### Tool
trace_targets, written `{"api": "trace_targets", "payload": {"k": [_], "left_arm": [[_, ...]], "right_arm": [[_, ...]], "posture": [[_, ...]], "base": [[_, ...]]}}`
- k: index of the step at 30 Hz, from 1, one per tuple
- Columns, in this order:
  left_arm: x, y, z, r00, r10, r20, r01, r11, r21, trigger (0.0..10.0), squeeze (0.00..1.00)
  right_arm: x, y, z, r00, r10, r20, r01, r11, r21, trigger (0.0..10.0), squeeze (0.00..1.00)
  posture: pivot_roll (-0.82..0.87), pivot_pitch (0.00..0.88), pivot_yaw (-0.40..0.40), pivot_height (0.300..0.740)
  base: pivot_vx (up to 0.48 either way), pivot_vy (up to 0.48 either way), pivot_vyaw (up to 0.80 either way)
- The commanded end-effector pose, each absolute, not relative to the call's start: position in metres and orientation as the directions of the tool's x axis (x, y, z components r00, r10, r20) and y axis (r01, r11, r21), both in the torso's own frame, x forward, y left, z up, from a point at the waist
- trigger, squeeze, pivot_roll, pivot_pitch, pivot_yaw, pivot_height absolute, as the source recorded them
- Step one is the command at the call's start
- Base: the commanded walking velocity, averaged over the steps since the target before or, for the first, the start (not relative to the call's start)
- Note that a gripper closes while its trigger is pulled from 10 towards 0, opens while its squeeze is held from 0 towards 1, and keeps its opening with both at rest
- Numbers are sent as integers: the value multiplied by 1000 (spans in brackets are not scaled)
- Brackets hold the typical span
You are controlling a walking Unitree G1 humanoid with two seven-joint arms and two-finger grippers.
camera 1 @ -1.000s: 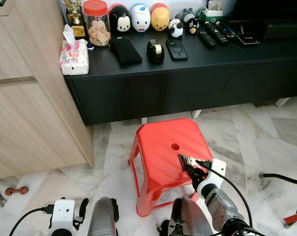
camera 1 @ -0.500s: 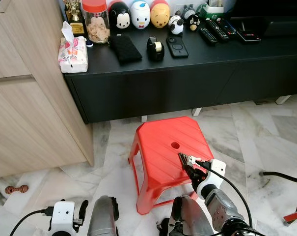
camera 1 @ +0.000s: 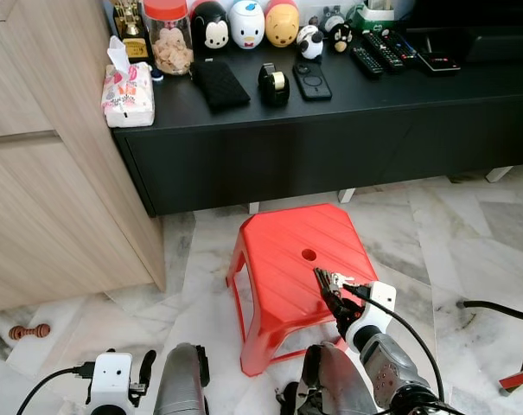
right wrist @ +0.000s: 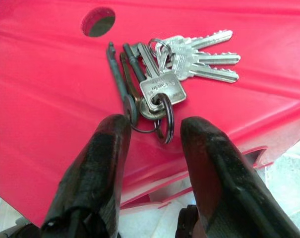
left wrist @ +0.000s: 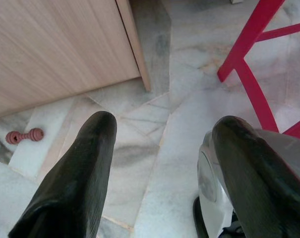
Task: Hang keys on a hook
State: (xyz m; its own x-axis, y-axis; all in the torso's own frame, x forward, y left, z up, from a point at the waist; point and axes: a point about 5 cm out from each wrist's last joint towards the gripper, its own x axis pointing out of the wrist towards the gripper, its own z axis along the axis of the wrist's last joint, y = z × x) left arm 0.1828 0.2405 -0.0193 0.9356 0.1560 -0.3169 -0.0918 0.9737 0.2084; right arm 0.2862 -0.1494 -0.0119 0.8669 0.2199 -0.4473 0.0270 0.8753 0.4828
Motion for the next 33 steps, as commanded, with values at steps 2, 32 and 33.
{"api": "trace_targets", "payload": {"k": [2, 32, 33], "left_arm": [[174, 237, -26, 922, 151, -357, -82, 976, 200, 10000, 0], [174, 239, -25, 920, 154, -361, -82, 975, 207, 10000, 0], [174, 239, -25, 919, 154, -362, -82, 975, 207, 10000, 0]], "right_arm": [[278, -150, -20, 844, 226, -487, 38, 880, 474, 10000, 0], [277, -150, -21, 846, 217, -488, 47, 880, 473, 0, 0], [277, -150, -21, 846, 217, -487, 47, 879, 474, 0, 0]], "posture": [[223, 244, -93, 594], [224, 250, -87, 594], [224, 250, -87, 594]], "base": [[0, 0, 0], [0, 0, 0], [0, 0, 0]]}}
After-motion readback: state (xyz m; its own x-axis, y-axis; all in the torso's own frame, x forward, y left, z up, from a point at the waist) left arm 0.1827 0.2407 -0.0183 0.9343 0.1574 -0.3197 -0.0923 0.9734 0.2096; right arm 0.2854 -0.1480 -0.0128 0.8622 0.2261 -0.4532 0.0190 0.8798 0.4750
